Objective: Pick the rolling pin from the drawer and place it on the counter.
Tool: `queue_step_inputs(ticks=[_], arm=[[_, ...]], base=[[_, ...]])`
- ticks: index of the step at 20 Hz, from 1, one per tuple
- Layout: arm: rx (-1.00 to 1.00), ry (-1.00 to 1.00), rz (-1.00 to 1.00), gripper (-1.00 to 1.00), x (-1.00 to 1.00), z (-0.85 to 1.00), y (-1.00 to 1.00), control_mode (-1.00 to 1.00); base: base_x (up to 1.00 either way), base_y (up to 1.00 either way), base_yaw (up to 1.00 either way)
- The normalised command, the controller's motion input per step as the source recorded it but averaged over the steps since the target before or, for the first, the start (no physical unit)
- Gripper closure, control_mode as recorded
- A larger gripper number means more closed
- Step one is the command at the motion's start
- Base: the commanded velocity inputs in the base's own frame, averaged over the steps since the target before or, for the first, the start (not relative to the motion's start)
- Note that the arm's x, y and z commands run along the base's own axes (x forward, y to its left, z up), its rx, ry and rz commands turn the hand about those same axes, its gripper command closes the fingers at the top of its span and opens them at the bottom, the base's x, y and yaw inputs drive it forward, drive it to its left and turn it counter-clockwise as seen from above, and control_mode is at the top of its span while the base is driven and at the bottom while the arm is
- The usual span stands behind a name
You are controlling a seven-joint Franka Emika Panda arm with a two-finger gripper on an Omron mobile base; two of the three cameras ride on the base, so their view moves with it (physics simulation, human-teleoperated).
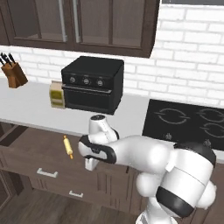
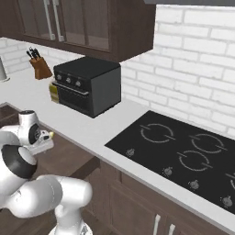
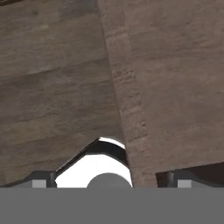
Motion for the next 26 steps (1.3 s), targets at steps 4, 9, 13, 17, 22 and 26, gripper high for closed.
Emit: queue_step_inputs(ticks=[4,9,13,17,22,26], arm=[[-0.05,0.0,0.1,-1.0,0.05,-0.63,0.0,-1.0],[0.0,0.0,0.02,-1.0,0.24,-0.3,0.0,-1.0],[0.0,-0.08,0.0,-1.0,0.28,-0.34,0.0,-1.0],[0.0,-0.02,0.0,-1.0,0.11,-0.14,0.0,-1.0],[0.0,0.09,0.03,-1.0,-0.55,-0.08,0.0,-1.0],[0.0,0.15,0.07,-1.0,-1.0,-0.01,0.05,-1.0]], base=[[0.0,0.0,0.0],[0.0,0.0,0.0],[0.0,0.0,0.0],[0.0,0.0,0.0],[0.0,0.0,0.0],[0.0,0.0,0.0]])
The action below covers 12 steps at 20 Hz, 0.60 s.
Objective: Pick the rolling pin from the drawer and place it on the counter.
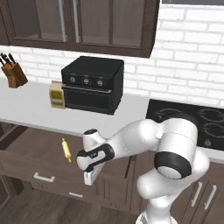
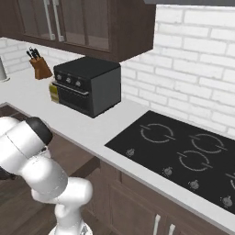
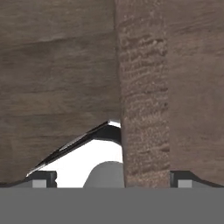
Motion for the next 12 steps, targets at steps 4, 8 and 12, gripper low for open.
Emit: queue_step_inputs(ticks=[4,8,12], arm=[[0.0,0.12,0.08,-1.0,-1.0,0.0,0.14,-1.0],[0.0,0.05,0.09,-1.0,-1.0,0.0,0.41,-1.0],[0.0,0.05,0.07,-1.0,-1.0,0.17,0.67,-1.0]], base=[[0.0,0.0,0.0],[0.0,0.0,0.0],[0.0,0.0,0.0]])
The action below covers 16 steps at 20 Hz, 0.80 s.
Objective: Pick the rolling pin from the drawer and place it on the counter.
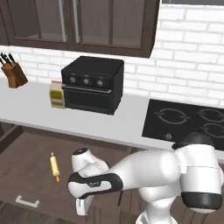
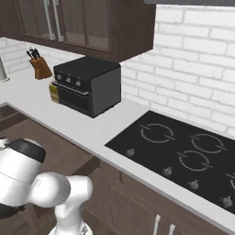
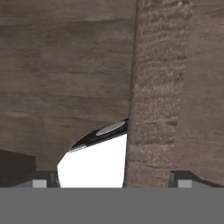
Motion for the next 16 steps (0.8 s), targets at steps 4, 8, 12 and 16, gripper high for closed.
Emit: queue_step_inputs(ticks=[4,8,12,16], arm=[[0.0,-0.06,0.01,-1.0,-0.72,0.91,0.77,-1.0],[-0.04,-0.08,-0.05,-1.0,0.12,1.0,0.59,-1.0],[-0.05,-0.01,-0.2,-1.0,0.73,1.0,0.26,-1.0],[-0.09,0.0,-0.45,-1.0,1.0,0.84,0.08,-1.0]], base=[[0.0,0.0,0.0],[0.0,0.0,0.0],[0.0,0.0,0.0],[0.0,0.0,0.0]])
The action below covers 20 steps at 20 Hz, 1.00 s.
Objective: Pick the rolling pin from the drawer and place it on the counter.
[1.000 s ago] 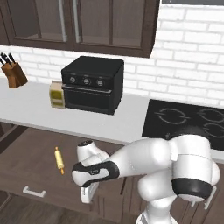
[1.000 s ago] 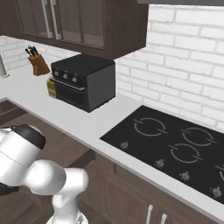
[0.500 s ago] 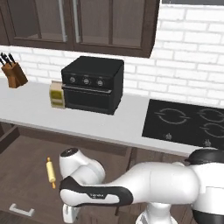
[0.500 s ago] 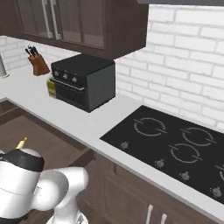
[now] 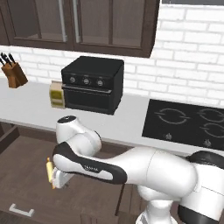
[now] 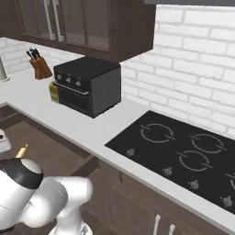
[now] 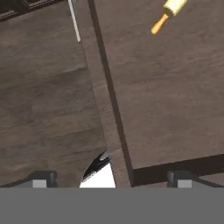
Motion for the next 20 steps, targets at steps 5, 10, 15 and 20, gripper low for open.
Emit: queue_step_inputs(ticks=[5,10,15,20], arm=[[-0.13,0.0,-0.53,-1.0,0.97,0.16,0.42,-1.0],[-0.07,-0.01,-0.59,-1.0,0.73,-0.67,0.55,-1.0],[-0.08,-0.11,-0.42,-1.0,0.63,-0.74,0.36,-1.0],[-0.08,0.0,-0.07,-1.0,0.52,-0.23,0.26,-1.0]], base=[[0.0,0.0,0.0],[0.0,0.0,0.0],[0.0,0.0,0.0],[0.0,0.0,0.0]])
